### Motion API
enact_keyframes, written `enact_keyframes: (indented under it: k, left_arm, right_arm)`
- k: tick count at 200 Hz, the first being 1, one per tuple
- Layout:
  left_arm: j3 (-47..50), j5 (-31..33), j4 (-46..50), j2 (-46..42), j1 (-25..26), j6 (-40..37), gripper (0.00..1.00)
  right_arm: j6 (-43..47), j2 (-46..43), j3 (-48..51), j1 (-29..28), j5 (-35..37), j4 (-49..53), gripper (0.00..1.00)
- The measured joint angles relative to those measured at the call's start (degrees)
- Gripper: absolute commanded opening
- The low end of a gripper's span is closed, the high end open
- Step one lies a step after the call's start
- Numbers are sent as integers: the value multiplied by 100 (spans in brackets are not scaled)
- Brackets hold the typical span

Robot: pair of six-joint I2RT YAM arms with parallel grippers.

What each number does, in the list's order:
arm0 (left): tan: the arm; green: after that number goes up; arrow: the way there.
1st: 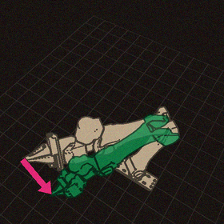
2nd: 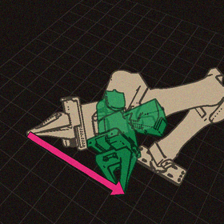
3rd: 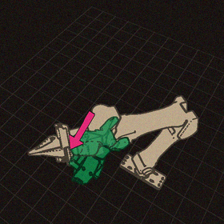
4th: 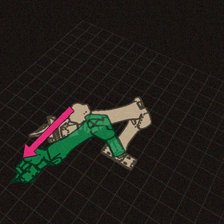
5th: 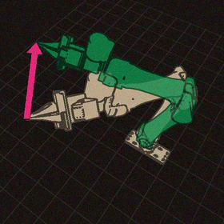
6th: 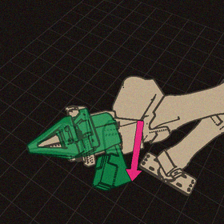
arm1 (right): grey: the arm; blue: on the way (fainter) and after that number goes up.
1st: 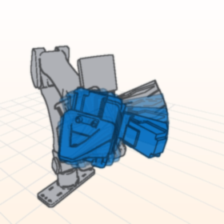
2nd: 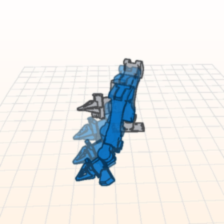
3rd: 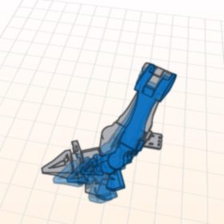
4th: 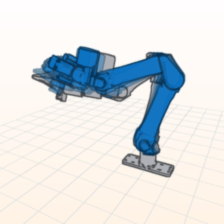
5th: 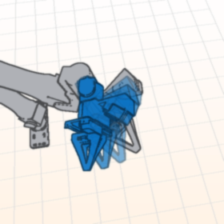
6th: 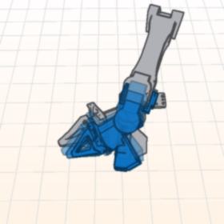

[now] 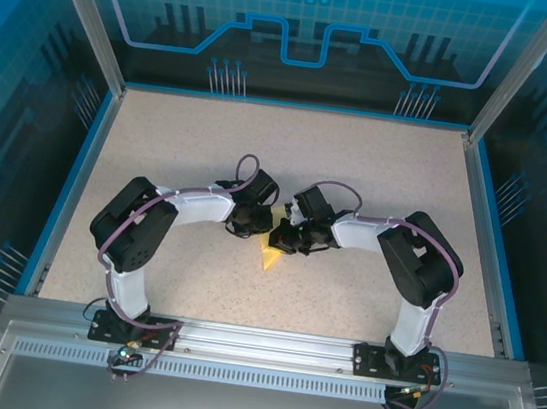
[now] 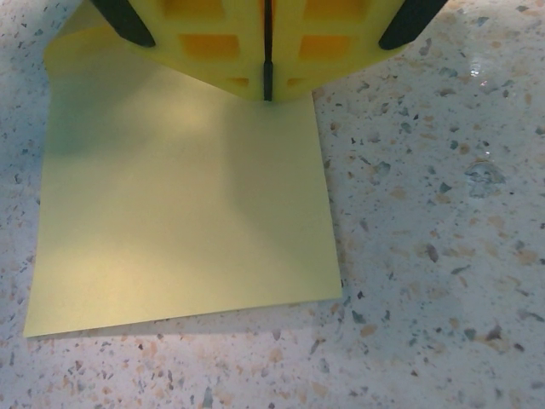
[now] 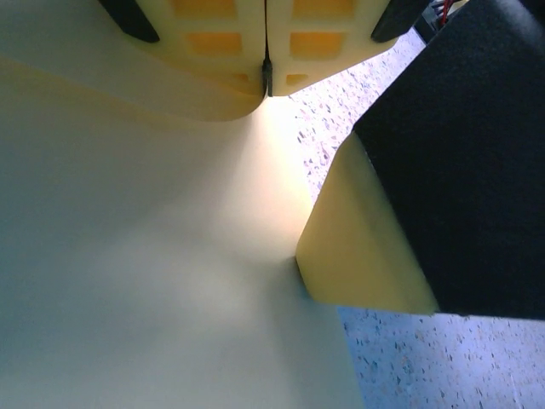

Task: Fold a paper plane with a square sheet of paper (pick it up from the middle)
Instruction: Third fold the triangle at the center of the table.

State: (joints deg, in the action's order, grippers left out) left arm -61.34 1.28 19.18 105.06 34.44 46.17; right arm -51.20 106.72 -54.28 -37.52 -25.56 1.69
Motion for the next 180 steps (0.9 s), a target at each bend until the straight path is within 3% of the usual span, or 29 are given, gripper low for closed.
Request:
enact_keyframes:
  k: [83,129,180]
  left_arm:
    - [33,0,-44,0,0,0,9]
    - [59,24,15,-96,-17,-7,10]
    - [520,22,61,-1008,-564,-4,10]
  right_arm:
    - [44,131,-59,0,-17,42,8]
    - [109,168,-109,0,-74,35,22]
    - [131,173,-136,0,-125,31,24]
